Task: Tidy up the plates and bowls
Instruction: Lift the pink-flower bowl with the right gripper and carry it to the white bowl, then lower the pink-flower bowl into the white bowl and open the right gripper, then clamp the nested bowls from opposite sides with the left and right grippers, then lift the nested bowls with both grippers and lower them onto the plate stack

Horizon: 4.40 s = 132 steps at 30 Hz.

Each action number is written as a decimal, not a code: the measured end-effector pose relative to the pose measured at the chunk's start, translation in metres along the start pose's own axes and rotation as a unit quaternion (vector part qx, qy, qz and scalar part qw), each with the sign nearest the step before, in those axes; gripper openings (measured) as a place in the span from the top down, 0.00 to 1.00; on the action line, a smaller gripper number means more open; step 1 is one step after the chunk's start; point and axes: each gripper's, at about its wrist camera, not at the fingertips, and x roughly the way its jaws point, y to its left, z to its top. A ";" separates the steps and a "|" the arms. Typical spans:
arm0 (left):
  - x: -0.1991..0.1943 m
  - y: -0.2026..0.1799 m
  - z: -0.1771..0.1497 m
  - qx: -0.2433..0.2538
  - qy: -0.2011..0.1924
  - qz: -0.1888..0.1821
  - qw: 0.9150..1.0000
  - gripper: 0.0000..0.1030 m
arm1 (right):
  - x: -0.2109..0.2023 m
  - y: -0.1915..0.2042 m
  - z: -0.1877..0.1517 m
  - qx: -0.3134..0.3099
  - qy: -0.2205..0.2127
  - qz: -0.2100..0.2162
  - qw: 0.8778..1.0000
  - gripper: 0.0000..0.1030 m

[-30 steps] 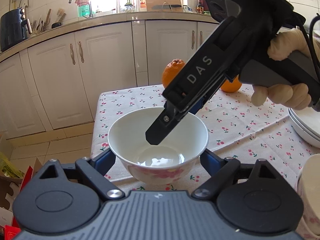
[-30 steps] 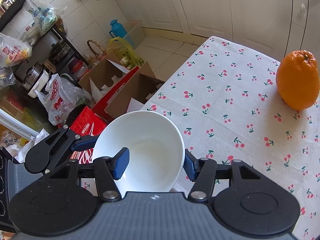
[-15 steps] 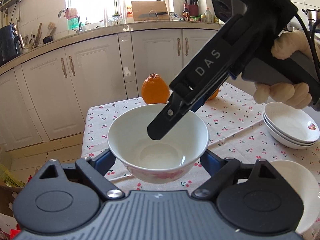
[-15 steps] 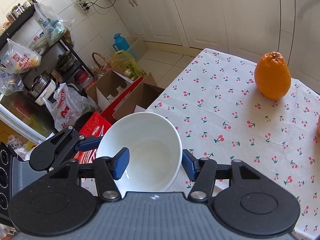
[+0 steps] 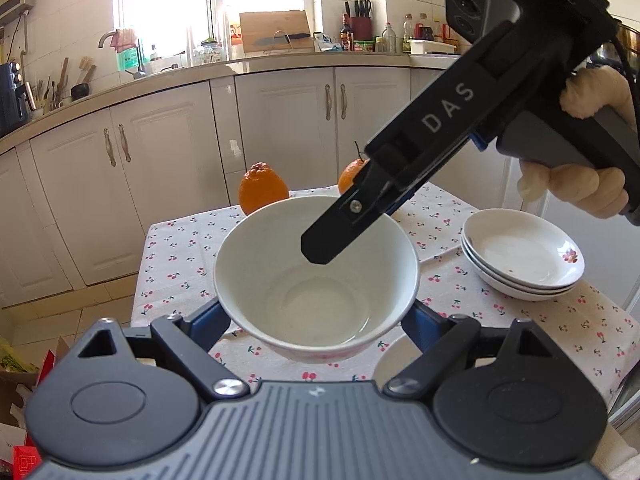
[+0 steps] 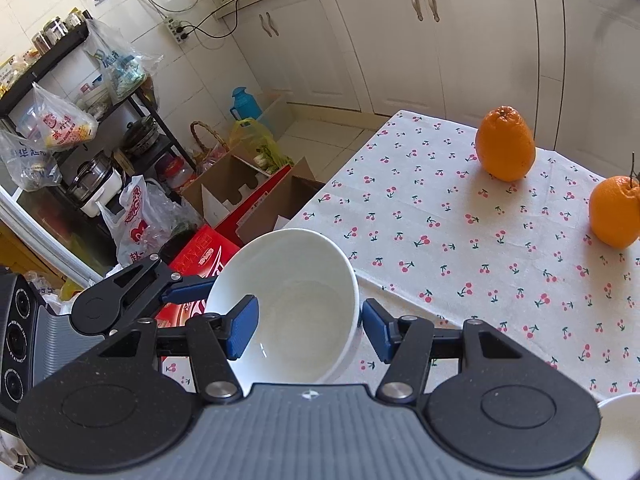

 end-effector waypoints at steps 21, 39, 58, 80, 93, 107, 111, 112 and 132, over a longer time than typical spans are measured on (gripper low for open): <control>-0.029 -0.057 -0.017 0.017 0.017 -0.034 0.999 0.12 | -0.039 0.001 -0.078 0.010 -0.001 0.000 1.000 0.37; -0.022 -0.067 -0.033 0.011 0.049 -0.043 0.998 0.12 | -0.022 -0.003 -0.098 0.010 0.020 -0.007 1.000 0.36; -0.020 -0.058 -0.037 -0.007 0.055 -0.063 0.996 0.07 | -0.028 0.005 -0.099 -0.008 0.006 -0.011 1.000 0.16; -0.048 -0.046 -0.059 0.062 0.061 -0.071 0.994 0.03 | -0.048 0.050 -0.146 -0.146 -0.025 -0.101 0.984 0.00; -0.015 -0.037 -0.073 0.085 0.113 -0.087 0.986 0.04 | -0.013 0.048 -0.174 -0.198 0.013 -0.116 0.973 0.00; 0.024 -0.027 -0.068 0.150 0.129 -0.184 0.963 0.07 | 0.019 0.028 -0.171 -0.252 0.042 -0.094 0.962 0.00; 0.030 -0.023 -0.065 0.172 0.130 -0.217 0.952 0.10 | 0.022 0.025 -0.162 -0.261 0.047 -0.074 0.961 0.00; 0.032 -0.022 -0.064 0.177 0.132 -0.223 0.949 0.11 | 0.024 0.024 -0.160 -0.264 0.049 -0.071 0.961 0.00; 0.042 -0.018 -0.053 0.224 0.135 -0.303 0.916 0.19 | 0.030 0.021 -0.143 -0.288 0.091 -0.027 0.953 0.10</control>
